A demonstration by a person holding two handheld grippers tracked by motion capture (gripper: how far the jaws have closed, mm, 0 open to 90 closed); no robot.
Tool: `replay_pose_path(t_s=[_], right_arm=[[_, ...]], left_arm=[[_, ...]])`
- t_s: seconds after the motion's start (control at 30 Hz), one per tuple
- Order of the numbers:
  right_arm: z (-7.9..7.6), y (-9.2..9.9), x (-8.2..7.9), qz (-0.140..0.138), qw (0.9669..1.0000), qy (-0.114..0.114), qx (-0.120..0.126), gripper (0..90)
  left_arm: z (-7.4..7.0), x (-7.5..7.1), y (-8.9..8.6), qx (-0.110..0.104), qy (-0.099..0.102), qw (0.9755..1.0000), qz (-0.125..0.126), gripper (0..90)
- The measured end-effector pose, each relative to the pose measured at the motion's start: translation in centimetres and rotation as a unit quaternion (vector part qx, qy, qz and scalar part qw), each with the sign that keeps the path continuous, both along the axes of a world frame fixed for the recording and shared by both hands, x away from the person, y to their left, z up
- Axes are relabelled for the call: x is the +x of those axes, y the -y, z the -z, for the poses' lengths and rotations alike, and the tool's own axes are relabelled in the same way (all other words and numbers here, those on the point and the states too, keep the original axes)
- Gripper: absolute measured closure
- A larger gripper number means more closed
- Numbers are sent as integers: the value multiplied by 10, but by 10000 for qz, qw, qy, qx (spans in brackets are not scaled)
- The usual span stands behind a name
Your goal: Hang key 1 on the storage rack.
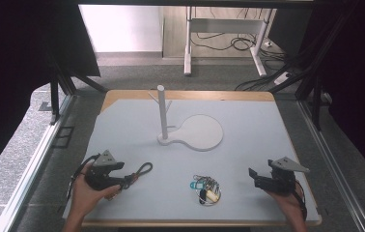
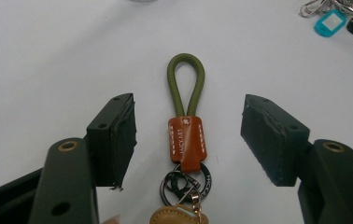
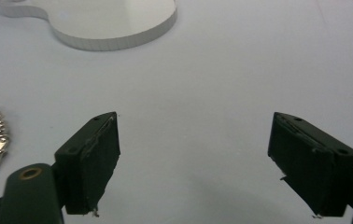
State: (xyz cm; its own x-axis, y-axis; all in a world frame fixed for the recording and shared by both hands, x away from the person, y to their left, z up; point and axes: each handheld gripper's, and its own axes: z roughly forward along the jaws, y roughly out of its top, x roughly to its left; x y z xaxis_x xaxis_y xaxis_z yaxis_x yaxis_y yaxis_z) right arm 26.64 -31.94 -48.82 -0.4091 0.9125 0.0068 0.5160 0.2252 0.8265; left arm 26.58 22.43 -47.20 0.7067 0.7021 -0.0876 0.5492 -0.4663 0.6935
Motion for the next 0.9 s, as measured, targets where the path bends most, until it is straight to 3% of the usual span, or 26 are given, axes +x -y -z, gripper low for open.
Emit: replay_pose_path(t_s=[0.17,0.23,0.33,0.53,0.77,0.9], right_arm=[[6,3,7,-86,9999,-44,76,206],[10,6,12,-261,9994,-152,141,221],[12,10,15,-311,9992,-179,177,229],[18,27,14,-270,9982,-245,472,262],[14,34,10,-145,9982,-106,568,268],[12,34,6,-63,9988,1,477,274]], left_arm=[[-1,4,-3,-49,-44,10000,-66,361],[-2,7,-4,-64,-68,9999,-127,361],[-1,7,-6,33,-69,9997,-249,364],[0,6,-14,53,-183,9989,-435,367],[-13,3,-17,207,-135,9988,-424,367],[-18,0,-24,209,-103,9985,-493,367]])
